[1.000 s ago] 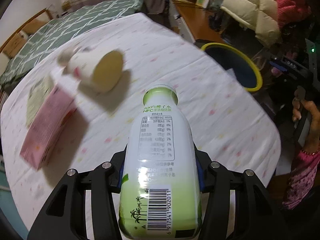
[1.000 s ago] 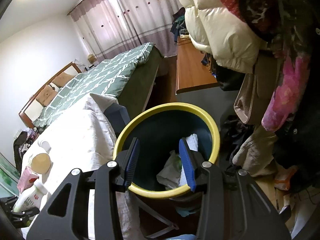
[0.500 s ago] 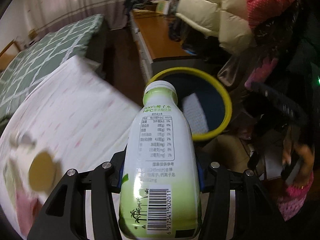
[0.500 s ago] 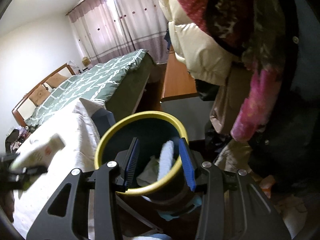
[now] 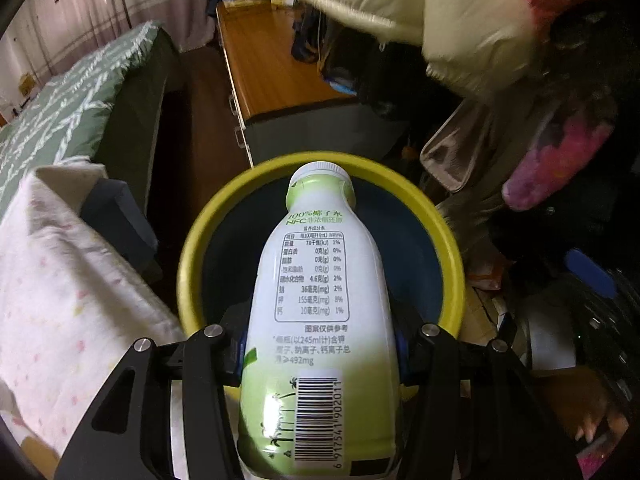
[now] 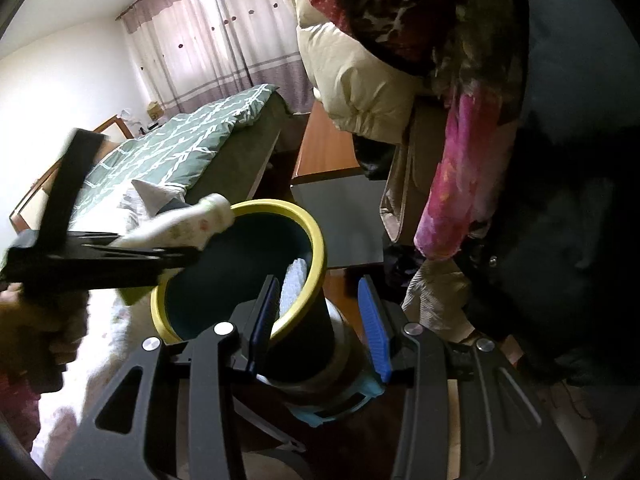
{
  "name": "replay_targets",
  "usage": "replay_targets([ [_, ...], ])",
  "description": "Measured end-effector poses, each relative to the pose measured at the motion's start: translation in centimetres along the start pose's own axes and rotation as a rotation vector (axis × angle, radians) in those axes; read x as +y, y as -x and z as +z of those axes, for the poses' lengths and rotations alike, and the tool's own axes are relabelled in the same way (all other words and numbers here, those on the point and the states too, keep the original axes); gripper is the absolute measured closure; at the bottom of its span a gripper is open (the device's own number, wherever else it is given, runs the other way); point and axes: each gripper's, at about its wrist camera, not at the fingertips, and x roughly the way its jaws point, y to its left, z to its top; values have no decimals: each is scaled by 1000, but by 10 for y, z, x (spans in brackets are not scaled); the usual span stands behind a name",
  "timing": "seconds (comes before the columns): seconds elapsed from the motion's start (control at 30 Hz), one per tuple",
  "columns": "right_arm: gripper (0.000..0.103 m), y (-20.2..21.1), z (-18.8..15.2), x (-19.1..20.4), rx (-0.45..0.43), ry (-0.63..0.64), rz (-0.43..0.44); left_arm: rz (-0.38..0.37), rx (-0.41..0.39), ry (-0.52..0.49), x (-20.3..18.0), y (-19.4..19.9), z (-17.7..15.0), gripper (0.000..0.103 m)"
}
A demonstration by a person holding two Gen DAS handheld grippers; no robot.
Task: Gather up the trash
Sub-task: 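Carry the bottle into the bin and open the left gripper, then move both tools back over the table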
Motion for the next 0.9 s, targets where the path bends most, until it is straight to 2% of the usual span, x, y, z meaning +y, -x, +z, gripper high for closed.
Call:
replay_targets([
  [0.07,58,0,0,0,3,1,-4,16,2,13,1,-10,3,19],
  [0.1,57,1,0,1,1,2,-5,36,-20,17,2,-11,3,17],
  [0.23,56,5,-1,5,-1,14,-3,18,-73,60,13,12,-6,17],
  [0.33,56,6,-1,10,-3,21,5,19,-179,93,26,57,-25,17],
  [0.5,56,8,0,30,-1,57,25,60,-378,166,58,142,-72,10],
  [0.67,56,11,0,55,-6,103,45,173,-517,269,107,213,-136,8],
  [0.9,56,12,-1,103,2,188,80,448,-631,431,186,287,-246,5],
])
